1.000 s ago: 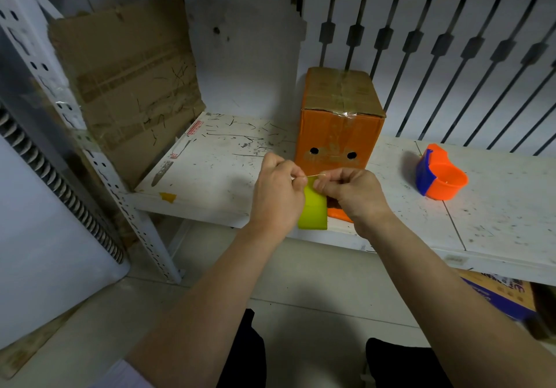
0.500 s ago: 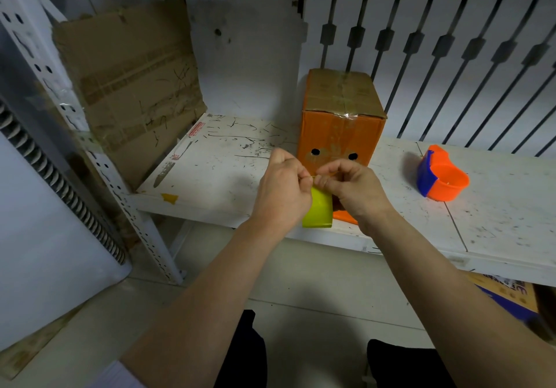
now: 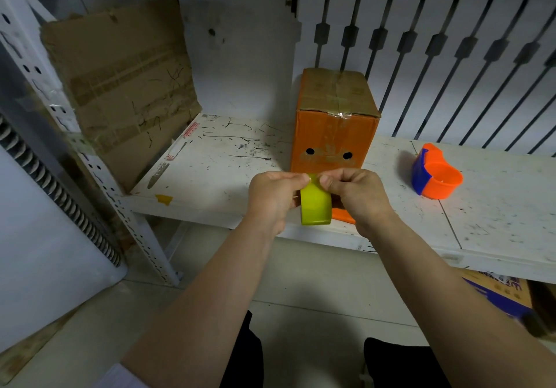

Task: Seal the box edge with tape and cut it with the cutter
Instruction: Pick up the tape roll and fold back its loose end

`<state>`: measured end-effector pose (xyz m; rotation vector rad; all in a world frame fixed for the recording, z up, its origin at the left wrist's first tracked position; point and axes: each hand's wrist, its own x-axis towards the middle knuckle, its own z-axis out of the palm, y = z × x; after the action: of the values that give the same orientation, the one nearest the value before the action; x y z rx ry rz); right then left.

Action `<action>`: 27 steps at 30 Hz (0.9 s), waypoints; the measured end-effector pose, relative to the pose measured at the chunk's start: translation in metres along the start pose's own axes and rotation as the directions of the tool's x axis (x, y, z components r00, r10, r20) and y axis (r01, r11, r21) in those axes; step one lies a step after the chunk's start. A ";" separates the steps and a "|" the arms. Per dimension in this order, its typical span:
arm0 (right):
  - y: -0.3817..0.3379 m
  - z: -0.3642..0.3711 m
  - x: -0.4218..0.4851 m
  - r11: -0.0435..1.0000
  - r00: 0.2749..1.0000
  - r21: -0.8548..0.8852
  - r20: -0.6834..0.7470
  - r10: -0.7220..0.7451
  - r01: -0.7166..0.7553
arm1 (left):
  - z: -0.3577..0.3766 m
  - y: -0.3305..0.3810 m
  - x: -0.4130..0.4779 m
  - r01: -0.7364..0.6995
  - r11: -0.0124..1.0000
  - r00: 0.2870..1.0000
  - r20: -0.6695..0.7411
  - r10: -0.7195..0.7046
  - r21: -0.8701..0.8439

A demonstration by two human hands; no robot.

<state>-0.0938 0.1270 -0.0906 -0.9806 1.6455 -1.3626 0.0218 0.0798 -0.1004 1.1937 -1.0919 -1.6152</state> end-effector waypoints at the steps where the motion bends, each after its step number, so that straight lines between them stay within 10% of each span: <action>1: -0.001 -0.001 0.000 1.000 1.000 0.001 -0.004 -0.014 0.014 | 0.001 0.001 -0.001 0.018 0.998 1.000 -0.014 -0.019 -0.055; 27: 0.022 -0.052 0.013 0.975 0.981 -0.222 -0.180 -0.070 0.028 | 0.066 -0.030 0.018 -0.166 0.986 0.986 0.017 0.166 0.013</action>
<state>-0.1480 0.1385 -0.1070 -1.0508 1.9572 -1.3616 -0.0495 0.0816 -0.1226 1.0707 -1.1827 -1.4938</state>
